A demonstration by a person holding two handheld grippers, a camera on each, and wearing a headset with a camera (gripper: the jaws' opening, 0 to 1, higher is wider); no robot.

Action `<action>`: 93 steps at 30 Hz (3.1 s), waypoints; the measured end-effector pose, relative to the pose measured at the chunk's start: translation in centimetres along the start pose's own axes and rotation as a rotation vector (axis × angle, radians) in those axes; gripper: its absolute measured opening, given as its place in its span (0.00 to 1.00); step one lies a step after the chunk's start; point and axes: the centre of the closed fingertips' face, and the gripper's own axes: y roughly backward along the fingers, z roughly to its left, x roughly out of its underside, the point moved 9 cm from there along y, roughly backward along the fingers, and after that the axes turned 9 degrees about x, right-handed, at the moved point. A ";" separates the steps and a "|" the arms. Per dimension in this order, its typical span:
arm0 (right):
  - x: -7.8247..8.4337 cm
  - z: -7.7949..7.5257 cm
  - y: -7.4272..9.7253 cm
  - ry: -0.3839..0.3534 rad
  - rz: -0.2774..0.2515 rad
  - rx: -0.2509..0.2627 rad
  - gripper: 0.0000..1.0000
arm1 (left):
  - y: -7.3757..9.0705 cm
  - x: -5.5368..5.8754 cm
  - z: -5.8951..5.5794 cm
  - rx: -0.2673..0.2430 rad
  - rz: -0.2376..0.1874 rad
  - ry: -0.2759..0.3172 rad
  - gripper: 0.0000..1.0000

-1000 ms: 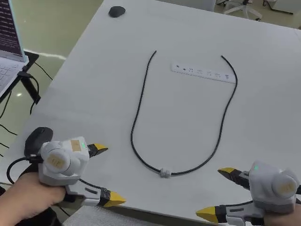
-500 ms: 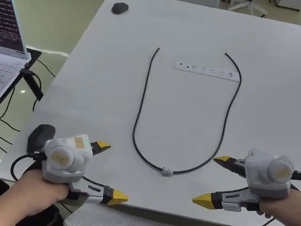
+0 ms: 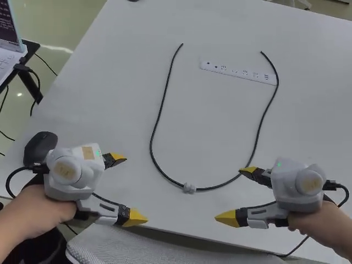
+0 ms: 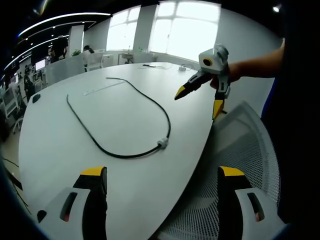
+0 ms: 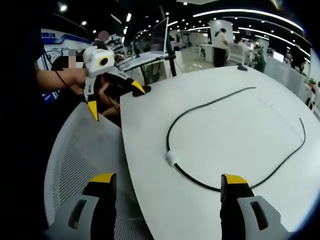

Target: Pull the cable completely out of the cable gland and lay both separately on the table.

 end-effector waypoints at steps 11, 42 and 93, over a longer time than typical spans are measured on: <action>-2.0 -0.8 -2.1 0.065 0.033 -0.024 0.79 | -0.6 0.5 0.1 -0.001 -0.005 0.013 0.92; -1.3 -0.8 -9.5 0.228 0.199 -0.095 0.45 | -0.4 2.1 0.0 -0.001 0.020 0.042 0.92; -1.5 0.6 -9.8 0.243 0.255 -0.140 0.07 | 0.5 1.8 -1.1 -0.008 0.017 0.040 0.88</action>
